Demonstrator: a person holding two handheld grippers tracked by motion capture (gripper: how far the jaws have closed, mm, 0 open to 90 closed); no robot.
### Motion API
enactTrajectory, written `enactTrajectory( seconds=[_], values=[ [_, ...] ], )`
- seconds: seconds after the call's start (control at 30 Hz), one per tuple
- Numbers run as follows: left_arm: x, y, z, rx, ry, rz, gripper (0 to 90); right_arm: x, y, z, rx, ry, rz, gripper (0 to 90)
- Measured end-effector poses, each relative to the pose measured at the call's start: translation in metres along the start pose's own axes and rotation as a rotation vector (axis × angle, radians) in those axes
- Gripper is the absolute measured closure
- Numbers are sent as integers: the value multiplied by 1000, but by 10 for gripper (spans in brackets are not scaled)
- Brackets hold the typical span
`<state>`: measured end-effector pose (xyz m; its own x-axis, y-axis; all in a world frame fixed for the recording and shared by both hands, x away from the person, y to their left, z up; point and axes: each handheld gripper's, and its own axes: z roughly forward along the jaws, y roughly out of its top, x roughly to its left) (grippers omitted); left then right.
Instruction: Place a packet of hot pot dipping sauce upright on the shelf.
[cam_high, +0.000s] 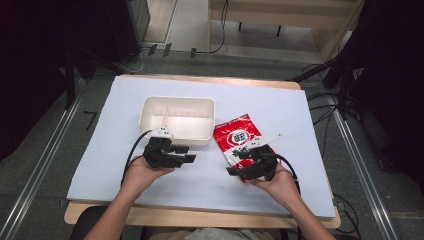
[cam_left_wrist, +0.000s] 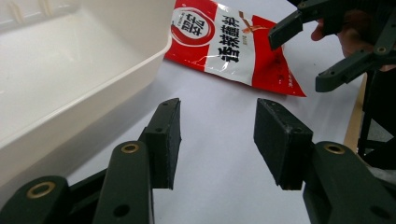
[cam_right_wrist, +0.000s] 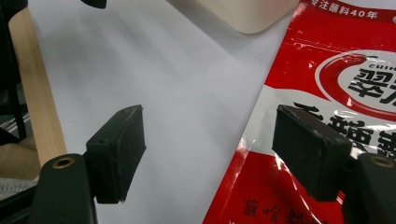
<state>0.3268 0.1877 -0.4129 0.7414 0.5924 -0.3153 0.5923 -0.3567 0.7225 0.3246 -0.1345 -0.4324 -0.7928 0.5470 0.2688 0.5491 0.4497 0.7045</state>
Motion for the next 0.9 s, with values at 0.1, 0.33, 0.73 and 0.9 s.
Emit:
enactTrajectory(
  seconds=[0.1,0.33,0.73,0.9],
  values=[
    [2,-1,1,8,-22,-19,489,-2,-1,-1,0,-14,-19,240],
    [-4,0,6,7,18,34,502,-5,-3,-6,-41,-5,-10,251],
    [-9,4,5,-58,-41,9,666,-7,-7,-14,-47,-85,-6,433],
    [-11,5,6,-36,-45,-9,707,-9,-9,-15,-32,-83,-4,486]
  ],
)
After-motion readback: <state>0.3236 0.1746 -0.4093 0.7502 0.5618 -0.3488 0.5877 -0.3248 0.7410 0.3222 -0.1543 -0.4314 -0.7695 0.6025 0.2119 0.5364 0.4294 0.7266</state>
